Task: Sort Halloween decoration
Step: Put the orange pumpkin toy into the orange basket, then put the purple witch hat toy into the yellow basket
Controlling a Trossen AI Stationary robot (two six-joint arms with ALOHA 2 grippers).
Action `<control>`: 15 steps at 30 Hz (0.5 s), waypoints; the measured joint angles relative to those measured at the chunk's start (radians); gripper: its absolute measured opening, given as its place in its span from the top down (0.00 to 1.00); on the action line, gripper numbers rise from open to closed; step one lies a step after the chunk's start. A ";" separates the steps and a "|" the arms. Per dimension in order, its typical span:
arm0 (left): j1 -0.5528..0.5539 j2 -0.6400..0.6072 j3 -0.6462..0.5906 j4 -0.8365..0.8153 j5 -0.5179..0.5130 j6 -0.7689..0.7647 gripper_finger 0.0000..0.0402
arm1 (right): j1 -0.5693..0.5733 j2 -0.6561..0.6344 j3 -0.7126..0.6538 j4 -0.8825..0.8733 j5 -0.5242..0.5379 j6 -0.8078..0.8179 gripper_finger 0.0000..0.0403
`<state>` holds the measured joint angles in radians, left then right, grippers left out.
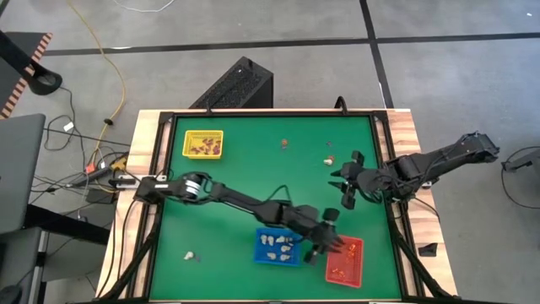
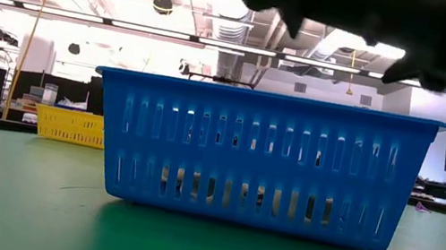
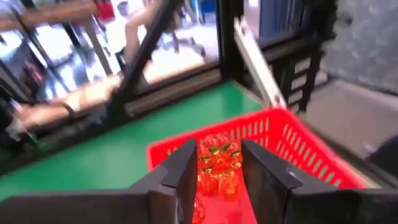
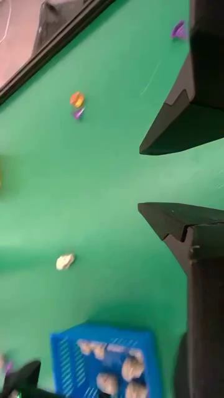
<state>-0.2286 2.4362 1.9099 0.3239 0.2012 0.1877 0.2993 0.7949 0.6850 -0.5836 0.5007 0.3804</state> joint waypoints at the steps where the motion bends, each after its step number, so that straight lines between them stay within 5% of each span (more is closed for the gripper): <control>1: 0.001 0.028 0.050 -0.046 0.006 -0.001 0.72 | 0.000 -0.002 0.000 -0.015 0.007 0.004 0.59; 10: 0.005 0.133 0.301 -0.331 -0.014 0.095 0.57 | -0.001 -0.003 0.000 -0.068 0.026 0.014 0.59; 15: 0.009 0.135 0.439 -0.615 -0.146 0.216 0.52 | -0.001 -0.002 0.000 -0.100 0.089 0.058 0.59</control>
<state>-0.2195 2.5708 2.3488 -0.2915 0.0554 0.4041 0.2980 0.7925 0.6849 -0.6832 0.5897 0.4384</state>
